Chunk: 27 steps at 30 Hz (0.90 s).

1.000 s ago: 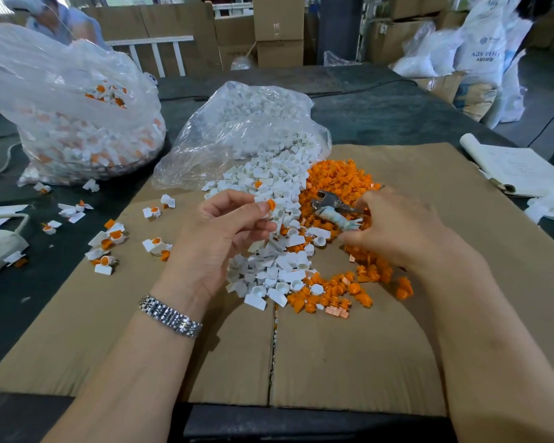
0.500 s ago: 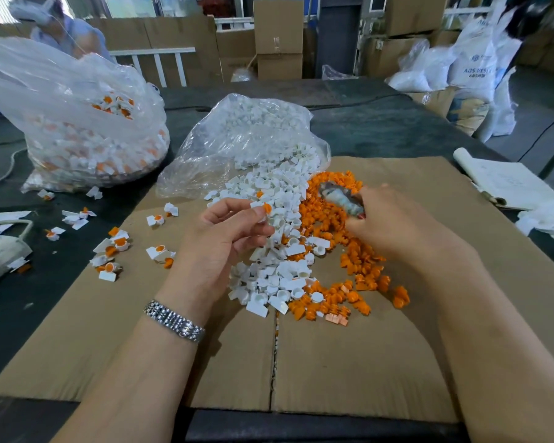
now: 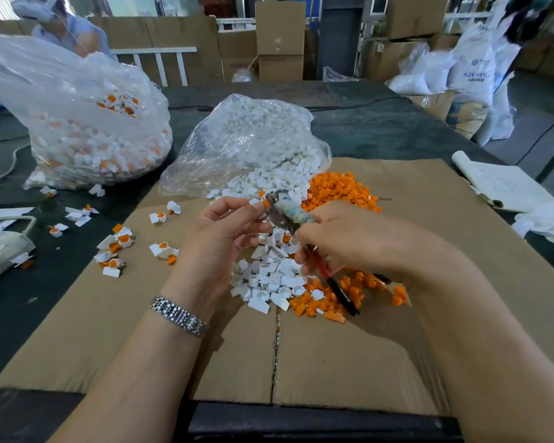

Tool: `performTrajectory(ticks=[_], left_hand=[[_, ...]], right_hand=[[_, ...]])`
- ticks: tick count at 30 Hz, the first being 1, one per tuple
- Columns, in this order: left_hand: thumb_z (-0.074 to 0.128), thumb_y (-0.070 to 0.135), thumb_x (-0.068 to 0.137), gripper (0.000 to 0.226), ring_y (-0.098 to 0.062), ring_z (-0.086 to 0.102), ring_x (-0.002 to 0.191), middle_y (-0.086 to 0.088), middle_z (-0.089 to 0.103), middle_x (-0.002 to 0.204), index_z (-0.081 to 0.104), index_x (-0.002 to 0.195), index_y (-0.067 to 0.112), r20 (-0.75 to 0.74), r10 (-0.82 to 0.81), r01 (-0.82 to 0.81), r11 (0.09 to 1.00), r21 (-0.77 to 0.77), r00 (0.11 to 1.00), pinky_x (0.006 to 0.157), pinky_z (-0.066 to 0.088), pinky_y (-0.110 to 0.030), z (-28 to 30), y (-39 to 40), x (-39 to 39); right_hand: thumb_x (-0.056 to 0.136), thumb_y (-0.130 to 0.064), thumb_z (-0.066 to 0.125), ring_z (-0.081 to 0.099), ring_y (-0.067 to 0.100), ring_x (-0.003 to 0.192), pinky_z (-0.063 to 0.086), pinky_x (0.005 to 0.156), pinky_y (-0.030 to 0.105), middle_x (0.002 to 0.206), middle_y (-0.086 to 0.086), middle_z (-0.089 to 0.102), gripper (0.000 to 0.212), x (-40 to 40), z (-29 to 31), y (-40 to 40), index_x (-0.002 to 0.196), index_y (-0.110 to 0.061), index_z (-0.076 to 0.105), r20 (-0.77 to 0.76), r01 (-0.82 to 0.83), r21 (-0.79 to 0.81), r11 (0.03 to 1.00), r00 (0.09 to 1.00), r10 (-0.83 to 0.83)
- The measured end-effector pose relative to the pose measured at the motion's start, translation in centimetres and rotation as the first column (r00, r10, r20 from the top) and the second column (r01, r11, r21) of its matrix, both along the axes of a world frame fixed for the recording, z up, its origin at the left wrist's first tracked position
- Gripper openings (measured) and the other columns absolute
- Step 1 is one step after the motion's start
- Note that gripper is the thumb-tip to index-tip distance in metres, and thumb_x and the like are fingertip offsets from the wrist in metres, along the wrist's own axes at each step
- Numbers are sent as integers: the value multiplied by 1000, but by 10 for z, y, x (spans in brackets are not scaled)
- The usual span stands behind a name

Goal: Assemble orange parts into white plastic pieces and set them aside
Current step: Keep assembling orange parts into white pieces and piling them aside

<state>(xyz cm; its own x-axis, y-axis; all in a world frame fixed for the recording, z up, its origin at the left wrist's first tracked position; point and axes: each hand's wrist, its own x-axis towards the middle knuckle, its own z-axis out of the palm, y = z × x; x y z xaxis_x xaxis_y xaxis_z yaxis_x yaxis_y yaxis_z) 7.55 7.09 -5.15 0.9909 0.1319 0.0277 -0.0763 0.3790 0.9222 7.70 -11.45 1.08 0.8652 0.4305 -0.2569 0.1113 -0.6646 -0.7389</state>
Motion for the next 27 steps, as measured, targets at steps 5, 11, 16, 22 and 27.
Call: performTrajectory(ticks=[5,11,16,22,27], left_hand=[[76,4,83,12,-15,70,64,-7,74,77,66,87,10,-2,22,-22,999,26,1000,52,51,-18,-2,-2,1],[75,-1,84,12,-16,71,64,-8,73,76,67,83,8,-15,24,-24,999,29,1000,54,54,-18,-2,0,0],[74,-3,85,25,-15,71,65,-7,74,74,75,70,16,-19,24,-23,999,34,1000,56,55,-19,-4,4,0],[76,11,83,10,-17,72,68,-7,73,74,79,74,16,-18,7,-6,999,43,1000,61,58,-21,-9,5,5],[70,12,96,9,-17,66,64,-10,72,74,75,92,7,-37,190,-182,970,161,981,58,54,-23,-11,12,4]], right_hand=[[105,-28,42,70,16,68,58,69,37,85,10,72,36,-4,-9,5,95,1,59,63,-24,-49,998,998,27],[104,-47,43,44,22,56,37,52,32,65,9,50,47,-9,-20,17,72,-12,46,206,27,-90,996,979,-8],[103,-49,45,32,13,44,26,41,25,61,-1,40,46,-9,-28,23,70,-17,41,327,99,-137,986,944,-49],[102,-51,45,51,19,52,49,51,35,66,16,62,51,-5,-19,13,72,-11,52,222,12,-96,995,975,9],[99,-56,44,50,20,62,42,59,34,71,12,52,47,14,-9,-9,78,-15,51,157,95,-162,982,985,-69]])
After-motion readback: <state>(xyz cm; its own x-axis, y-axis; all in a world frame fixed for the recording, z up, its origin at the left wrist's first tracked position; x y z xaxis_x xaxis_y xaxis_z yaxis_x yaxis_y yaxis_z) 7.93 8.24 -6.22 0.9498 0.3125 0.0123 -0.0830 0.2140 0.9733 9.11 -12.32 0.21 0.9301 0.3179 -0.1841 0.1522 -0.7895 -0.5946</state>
